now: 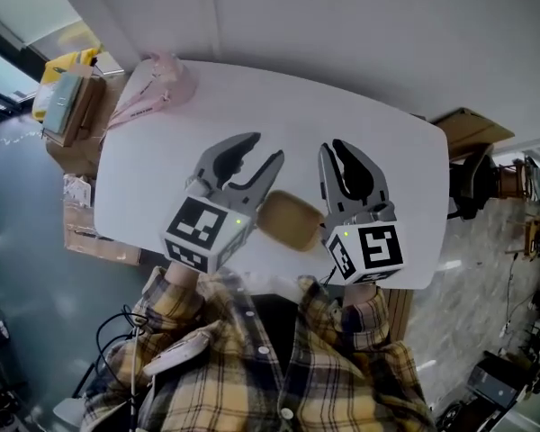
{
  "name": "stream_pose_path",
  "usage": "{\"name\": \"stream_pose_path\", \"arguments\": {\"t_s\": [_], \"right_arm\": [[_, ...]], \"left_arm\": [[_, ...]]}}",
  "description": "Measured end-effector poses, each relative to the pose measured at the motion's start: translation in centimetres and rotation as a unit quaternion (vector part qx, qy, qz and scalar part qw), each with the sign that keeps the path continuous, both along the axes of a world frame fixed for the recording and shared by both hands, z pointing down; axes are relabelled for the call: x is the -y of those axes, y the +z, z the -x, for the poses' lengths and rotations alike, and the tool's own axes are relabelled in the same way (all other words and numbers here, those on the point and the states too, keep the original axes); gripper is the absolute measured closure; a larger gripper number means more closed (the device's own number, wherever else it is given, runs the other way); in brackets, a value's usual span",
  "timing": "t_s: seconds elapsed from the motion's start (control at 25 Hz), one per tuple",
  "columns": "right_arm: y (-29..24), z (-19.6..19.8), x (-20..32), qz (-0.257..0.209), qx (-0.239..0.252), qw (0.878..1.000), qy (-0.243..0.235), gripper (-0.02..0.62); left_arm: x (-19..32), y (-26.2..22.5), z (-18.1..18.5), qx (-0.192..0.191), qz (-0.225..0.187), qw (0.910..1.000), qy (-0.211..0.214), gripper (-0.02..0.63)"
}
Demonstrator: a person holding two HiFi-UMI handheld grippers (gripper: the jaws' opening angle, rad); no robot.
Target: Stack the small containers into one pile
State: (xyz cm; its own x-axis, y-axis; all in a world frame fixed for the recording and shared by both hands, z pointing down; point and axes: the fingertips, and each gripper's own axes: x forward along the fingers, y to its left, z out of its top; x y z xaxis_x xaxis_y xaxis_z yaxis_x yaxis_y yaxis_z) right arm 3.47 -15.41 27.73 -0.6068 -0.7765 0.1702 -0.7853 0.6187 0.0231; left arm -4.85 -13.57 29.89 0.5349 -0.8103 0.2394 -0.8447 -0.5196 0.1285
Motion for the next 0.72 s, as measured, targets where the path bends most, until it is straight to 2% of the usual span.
{"name": "stream_pose_path", "arguments": {"t_s": [0.12, 0.28, 0.36, 0.48, 0.72], "right_arm": [[-2.6, 0.6, -0.3, -0.031, 0.009, 0.999, -0.016, 0.534], [-4.4, 1.1, -1.1, -0.044, 0.027, 0.998, -0.036, 0.541], [-5.0, 1.2, -1.3, -0.048, 0.038, 0.997, -0.041, 0.548], [-5.2, 1.4, -1.6, -0.053, 0.042, 0.997, -0.046, 0.560], [-4.8, 2.0, -2.0, -0.056, 0.034, 0.997, -0.051, 0.578]], "left_arm": [[-0.2, -2.8, -0.4, -0.004, -0.034, 0.9994, 0.003, 0.447], [-0.7, -4.8, -0.7, -0.017, -0.055, 0.9983, 0.000, 0.509], [-1.0, -5.6, -0.8, -0.026, -0.060, 0.9978, -0.011, 0.533], [-1.3, -5.8, -0.8, -0.018, -0.065, 0.9974, -0.023, 0.566], [-1.4, -5.1, -0.8, -0.002, -0.071, 0.9973, -0.019, 0.586]]}}
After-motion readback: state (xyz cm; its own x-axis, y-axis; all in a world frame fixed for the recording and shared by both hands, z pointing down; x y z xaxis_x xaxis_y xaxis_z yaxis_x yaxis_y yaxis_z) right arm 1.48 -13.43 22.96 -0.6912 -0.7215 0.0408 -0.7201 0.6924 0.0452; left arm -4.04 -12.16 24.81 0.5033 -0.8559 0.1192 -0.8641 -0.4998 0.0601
